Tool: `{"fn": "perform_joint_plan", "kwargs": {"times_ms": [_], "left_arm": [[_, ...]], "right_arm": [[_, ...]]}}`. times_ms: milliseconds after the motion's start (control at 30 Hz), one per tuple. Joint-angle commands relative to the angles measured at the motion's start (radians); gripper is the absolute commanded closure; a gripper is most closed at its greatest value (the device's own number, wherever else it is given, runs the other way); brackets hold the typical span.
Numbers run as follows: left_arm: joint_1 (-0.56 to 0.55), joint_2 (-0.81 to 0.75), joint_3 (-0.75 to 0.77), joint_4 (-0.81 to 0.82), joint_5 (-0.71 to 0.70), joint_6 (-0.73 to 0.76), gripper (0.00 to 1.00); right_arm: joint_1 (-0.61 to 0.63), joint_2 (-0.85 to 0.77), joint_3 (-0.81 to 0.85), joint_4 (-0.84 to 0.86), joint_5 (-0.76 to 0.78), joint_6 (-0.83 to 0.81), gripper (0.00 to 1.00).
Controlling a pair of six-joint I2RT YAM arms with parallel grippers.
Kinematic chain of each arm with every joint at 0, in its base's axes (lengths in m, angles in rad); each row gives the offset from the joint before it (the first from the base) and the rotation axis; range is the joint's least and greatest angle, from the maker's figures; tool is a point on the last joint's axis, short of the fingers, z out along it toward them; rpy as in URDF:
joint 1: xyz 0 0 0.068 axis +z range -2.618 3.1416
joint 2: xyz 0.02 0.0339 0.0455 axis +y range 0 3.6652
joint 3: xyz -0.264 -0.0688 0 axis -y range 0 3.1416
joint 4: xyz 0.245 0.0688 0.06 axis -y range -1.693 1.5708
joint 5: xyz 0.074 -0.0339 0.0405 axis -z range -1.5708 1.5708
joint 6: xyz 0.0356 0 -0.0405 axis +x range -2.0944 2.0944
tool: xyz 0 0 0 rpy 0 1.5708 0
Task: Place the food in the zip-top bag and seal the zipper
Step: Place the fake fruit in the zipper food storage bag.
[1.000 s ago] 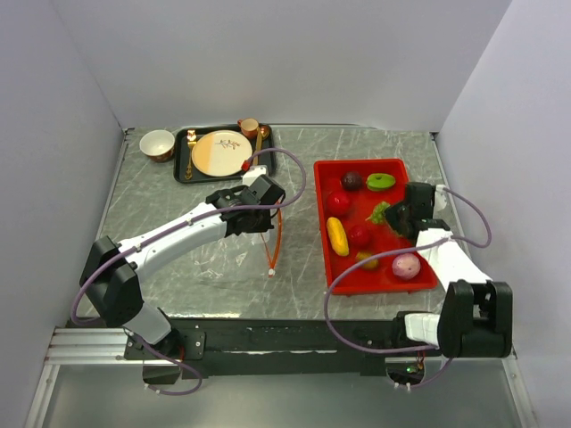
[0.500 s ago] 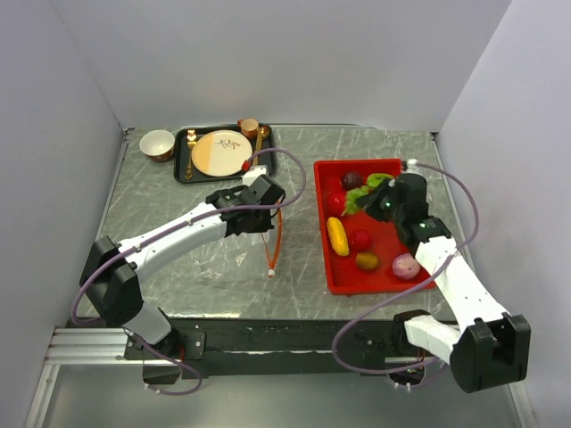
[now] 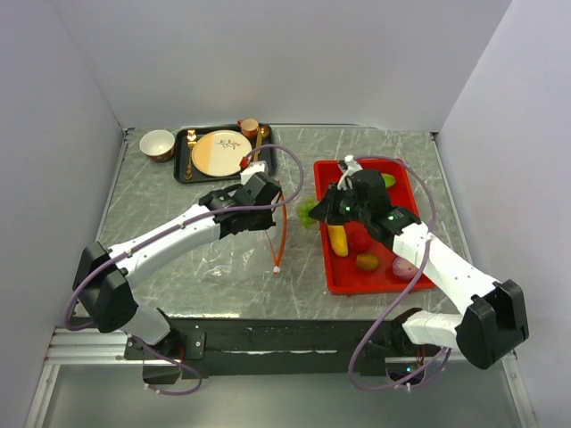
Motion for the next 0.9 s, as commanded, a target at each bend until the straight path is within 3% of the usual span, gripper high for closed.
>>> {"fn": "perform_joint_plan", "kwargs": {"times_ms": [0,333,500,867], "left_arm": [[0.003,-0.026,-0.002,0.053,0.035,-0.010,0.99],[0.003,0.007,0.048,0.029,0.045,-0.024,0.99],[0.003,0.017,0.079,0.010,0.062,-0.031,0.99],[0.003,-0.036,0.062,0.036,0.113,-0.025,0.99]], "right_arm": [[0.037,0.011,0.067,0.112,-0.114,-0.055,1.00],[0.092,0.008,0.066,0.161,-0.250,-0.113,1.00],[0.153,0.055,0.115,0.055,-0.096,-0.194,1.00],[0.180,0.179,0.113,0.080,-0.029,-0.207,1.00]]}}
